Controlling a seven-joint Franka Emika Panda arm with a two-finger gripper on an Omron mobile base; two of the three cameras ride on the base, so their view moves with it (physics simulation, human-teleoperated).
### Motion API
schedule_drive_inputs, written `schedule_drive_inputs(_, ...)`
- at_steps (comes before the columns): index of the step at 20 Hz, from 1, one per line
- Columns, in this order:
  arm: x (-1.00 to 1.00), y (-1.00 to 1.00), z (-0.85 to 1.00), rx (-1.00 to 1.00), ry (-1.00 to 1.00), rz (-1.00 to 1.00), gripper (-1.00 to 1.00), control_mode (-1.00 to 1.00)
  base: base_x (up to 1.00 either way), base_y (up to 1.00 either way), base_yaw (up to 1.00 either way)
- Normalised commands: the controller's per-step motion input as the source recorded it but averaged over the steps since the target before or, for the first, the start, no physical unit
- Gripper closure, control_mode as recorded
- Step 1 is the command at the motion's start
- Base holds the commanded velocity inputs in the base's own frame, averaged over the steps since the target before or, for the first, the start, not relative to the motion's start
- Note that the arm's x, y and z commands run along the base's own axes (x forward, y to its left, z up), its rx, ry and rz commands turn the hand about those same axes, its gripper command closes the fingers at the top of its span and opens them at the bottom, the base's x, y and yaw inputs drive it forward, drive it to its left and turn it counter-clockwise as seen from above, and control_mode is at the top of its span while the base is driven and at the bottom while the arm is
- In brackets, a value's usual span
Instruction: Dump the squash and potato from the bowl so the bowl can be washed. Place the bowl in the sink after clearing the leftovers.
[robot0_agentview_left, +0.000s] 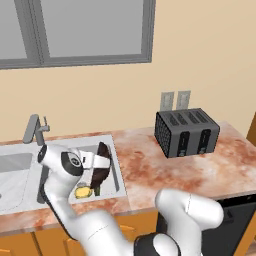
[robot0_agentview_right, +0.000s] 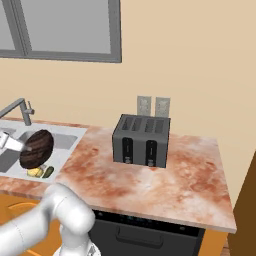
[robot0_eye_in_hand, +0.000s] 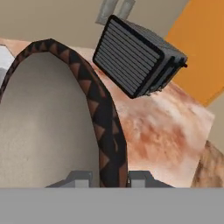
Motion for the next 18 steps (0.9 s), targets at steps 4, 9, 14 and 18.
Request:
schedule_drive_inputs(4,-0.28,-0.39,0.86,0.35,-0.2,0.0,1.0,-1.0,0.0,0.0,0.0)
schedule_drive_inputs(9,-0.56,-0.59,0.68,0.44,-0.17,0.07,1.0,-1.0,0.0,0.0,0.0)
schedule_drive_inputs(14,-0.4,-0.93,0.16,0.58,-0.07,0.2,1.0,-1.0,0.0,0.0,0.0)
schedule_drive_inputs(18,-0.54,-0.97,0.46,0.54,-0.14,0.28,1.0,-1.0,0.0,0.0,0.0)
